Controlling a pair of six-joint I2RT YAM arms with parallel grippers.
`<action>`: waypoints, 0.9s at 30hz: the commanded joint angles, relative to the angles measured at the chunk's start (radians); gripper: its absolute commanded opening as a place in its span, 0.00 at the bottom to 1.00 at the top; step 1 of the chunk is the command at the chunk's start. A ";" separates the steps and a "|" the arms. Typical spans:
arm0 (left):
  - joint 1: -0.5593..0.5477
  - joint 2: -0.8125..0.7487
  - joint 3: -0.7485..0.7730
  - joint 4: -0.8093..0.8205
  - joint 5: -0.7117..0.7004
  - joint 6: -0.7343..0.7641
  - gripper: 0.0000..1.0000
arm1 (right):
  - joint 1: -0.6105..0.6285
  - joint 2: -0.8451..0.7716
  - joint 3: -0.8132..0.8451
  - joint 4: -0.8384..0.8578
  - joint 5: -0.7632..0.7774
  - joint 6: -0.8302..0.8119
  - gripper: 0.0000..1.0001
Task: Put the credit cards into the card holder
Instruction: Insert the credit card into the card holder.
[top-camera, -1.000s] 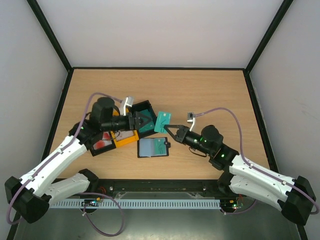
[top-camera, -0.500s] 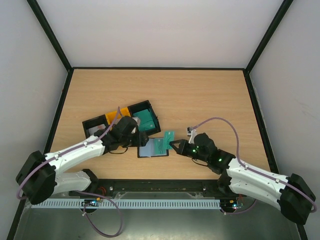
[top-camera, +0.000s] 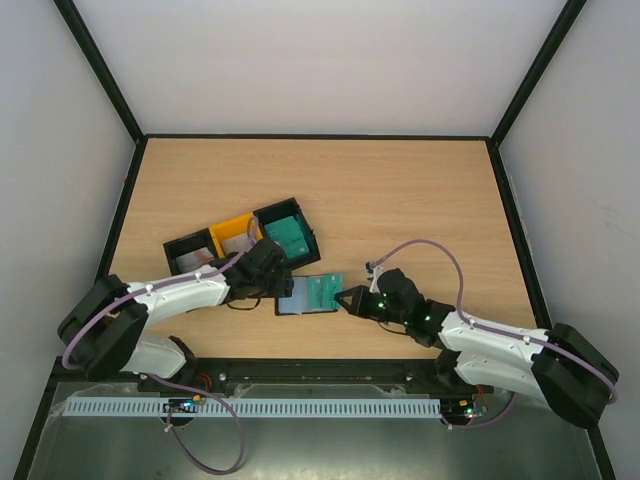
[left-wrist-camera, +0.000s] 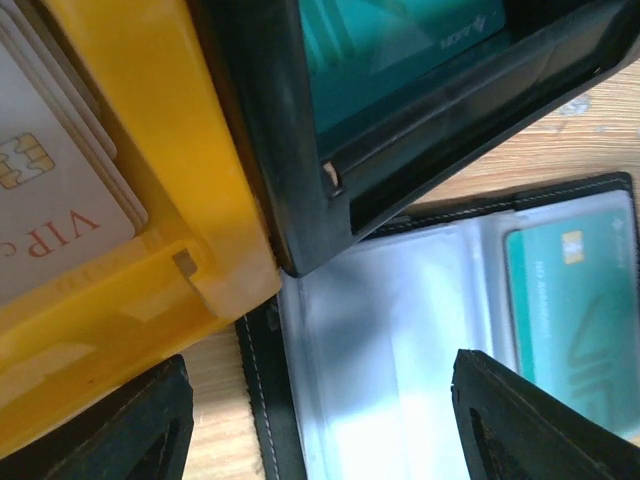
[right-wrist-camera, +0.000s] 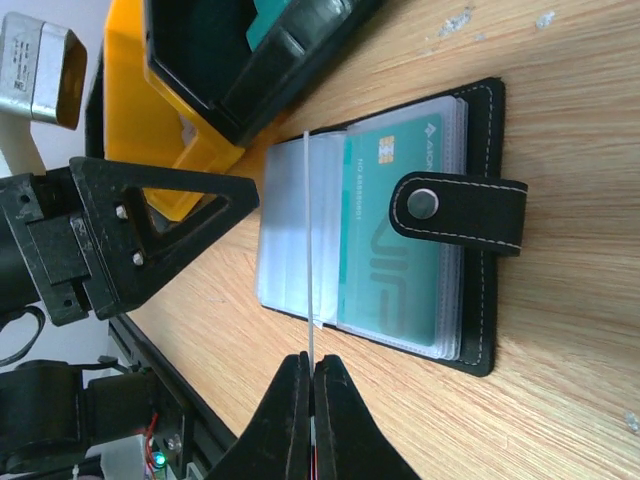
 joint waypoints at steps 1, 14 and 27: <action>0.021 0.047 0.031 0.024 -0.064 0.027 0.73 | -0.002 0.044 -0.020 0.079 -0.024 0.005 0.02; 0.082 0.043 0.034 0.065 0.007 0.037 0.75 | -0.002 0.259 -0.004 0.281 -0.126 -0.005 0.02; 0.050 -0.049 -0.084 0.038 0.115 -0.077 0.66 | -0.001 0.447 0.017 0.490 -0.128 0.058 0.02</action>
